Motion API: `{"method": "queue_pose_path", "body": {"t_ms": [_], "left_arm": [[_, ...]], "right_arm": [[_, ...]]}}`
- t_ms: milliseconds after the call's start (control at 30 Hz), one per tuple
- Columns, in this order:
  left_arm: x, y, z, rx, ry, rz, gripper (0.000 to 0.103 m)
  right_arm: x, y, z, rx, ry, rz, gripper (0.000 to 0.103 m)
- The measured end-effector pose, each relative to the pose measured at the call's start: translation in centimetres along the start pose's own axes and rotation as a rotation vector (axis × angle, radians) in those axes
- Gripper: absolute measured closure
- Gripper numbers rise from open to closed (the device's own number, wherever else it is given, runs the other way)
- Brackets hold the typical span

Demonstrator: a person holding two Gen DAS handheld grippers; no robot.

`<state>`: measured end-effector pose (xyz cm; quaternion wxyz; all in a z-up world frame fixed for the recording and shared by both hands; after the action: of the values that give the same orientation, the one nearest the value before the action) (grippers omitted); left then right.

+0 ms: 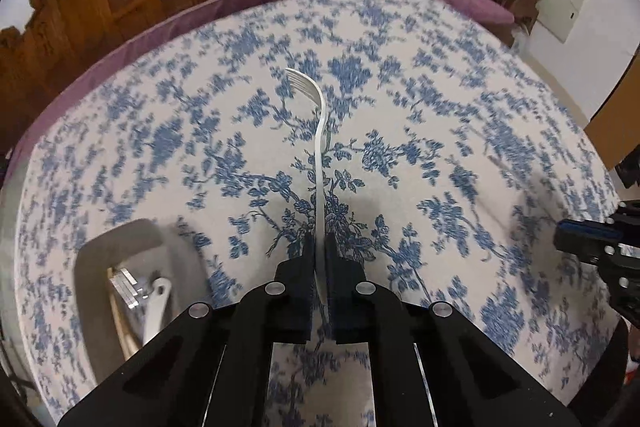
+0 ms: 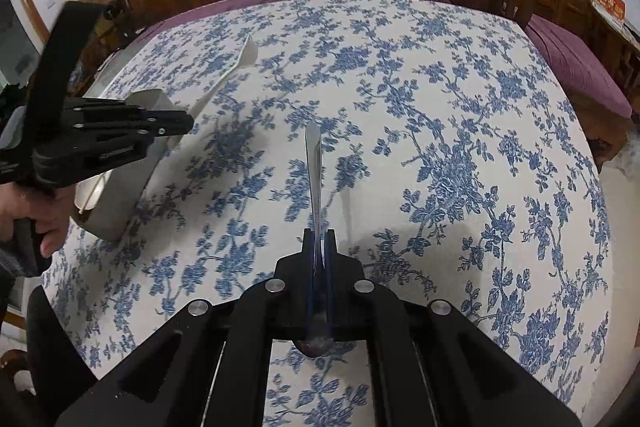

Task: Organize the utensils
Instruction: 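Carry the white fork to the tray with the left tool while the right tool carries the spoon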

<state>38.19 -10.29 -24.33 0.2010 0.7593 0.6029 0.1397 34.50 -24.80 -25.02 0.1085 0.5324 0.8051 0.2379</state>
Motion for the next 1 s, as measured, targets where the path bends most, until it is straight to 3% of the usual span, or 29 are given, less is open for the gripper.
{"method": "queue_pose_path", "body": {"t_ms": [533,1000], "left_arm": [[3.2,-2.5,-8.2,-0.104,0.011,-0.024,0.099],[9.0,-5.9,-9.6,-0.095,0.051,-0.102,0.099]], "right_arm": [[5.0,2.1,-3.4,-0.064,-0.007,-0.045,0.097],[10.0,4.4,-3.5,-0.080,0.025,-0.103,0.097]]}}
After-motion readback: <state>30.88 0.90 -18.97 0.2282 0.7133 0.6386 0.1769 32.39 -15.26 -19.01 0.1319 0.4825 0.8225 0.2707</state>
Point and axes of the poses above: each gripper's, at about its wrist camera, not at the fingertips, and z roughly the way its jaws point, x to its left, y to its top, the point moved 8 cm from there along z, roughly the way its jaws point, and after that the axes turned 9 degrees about -z, right-handed, at the moved point
